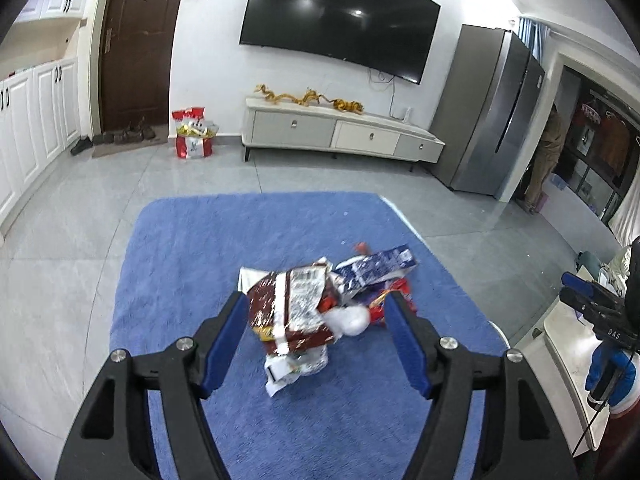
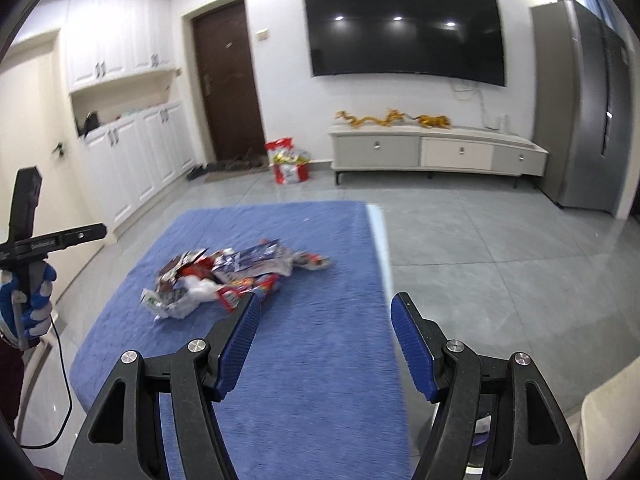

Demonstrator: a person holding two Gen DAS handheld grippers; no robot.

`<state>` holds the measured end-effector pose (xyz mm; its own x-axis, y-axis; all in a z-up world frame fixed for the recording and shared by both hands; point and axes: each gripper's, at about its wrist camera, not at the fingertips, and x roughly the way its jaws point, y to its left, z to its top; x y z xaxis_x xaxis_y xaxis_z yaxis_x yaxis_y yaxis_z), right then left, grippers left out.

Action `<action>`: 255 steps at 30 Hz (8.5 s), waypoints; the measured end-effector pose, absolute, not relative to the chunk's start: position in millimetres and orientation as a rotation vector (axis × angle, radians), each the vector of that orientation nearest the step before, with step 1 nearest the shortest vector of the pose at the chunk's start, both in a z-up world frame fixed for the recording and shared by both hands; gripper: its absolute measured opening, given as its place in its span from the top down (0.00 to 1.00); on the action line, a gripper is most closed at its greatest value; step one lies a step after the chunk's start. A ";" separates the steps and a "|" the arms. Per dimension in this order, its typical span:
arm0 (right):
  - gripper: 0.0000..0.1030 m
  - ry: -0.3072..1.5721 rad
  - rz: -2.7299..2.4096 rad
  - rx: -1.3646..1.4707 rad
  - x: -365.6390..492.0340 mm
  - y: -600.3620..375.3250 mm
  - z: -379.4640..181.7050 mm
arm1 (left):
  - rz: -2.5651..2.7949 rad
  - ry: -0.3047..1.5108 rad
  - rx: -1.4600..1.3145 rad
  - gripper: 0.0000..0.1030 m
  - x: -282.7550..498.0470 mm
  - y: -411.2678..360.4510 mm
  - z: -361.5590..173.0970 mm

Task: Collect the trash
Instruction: 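Grasp the red chip bag with the right tool while the left grasps the white bag, then carry both bags to the trash bin and open both tools over it, then move both tools back over the remaining wrappers on the rug, then grasp the blue milk carton with the right tool while the left grasps the brown wrapper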

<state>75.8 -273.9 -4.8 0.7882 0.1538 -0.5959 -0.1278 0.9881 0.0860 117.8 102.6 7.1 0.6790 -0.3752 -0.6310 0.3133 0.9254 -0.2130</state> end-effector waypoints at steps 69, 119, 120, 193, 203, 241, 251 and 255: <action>0.91 0.672 0.236 -0.186 31.0 -231.9 -40.5 | -0.476 0.806 -0.089 0.79 45.2 77.4 -40.3; 0.91 0.890 -0.237 0.264 59.0 -538.0 -214.5 | -0.822 1.012 0.431 0.76 122.0 -415.2 -107.2; 0.90 0.895 -0.241 0.273 62.1 -541.2 -220.1 | -0.827 1.027 0.417 0.76 125.3 -424.0 -113.7; 0.42 0.682 0.200 -0.090 96.6 -241.9 -23.6 | -0.355 0.740 -0.063 0.42 104.6 134.2 -44.7; 0.30 0.757 0.296 -0.226 159.0 -205.7 -63.5 | -0.369 0.847 -0.080 0.41 137.0 113.7 -94.2; 0.67 0.740 0.606 -0.370 260.0 -174.2 -114.0 | -0.440 0.962 -0.296 0.52 213.8 105.4 -156.6; 0.68 0.723 0.566 -0.318 217.2 -174.3 -101.0 | -0.497 0.915 -0.349 0.93 191.1 115.0 -136.8; 0.68 0.694 0.533 -0.297 203.1 -180.6 -85.2 | -0.512 0.874 -0.353 0.96 175.0 119.0 -116.5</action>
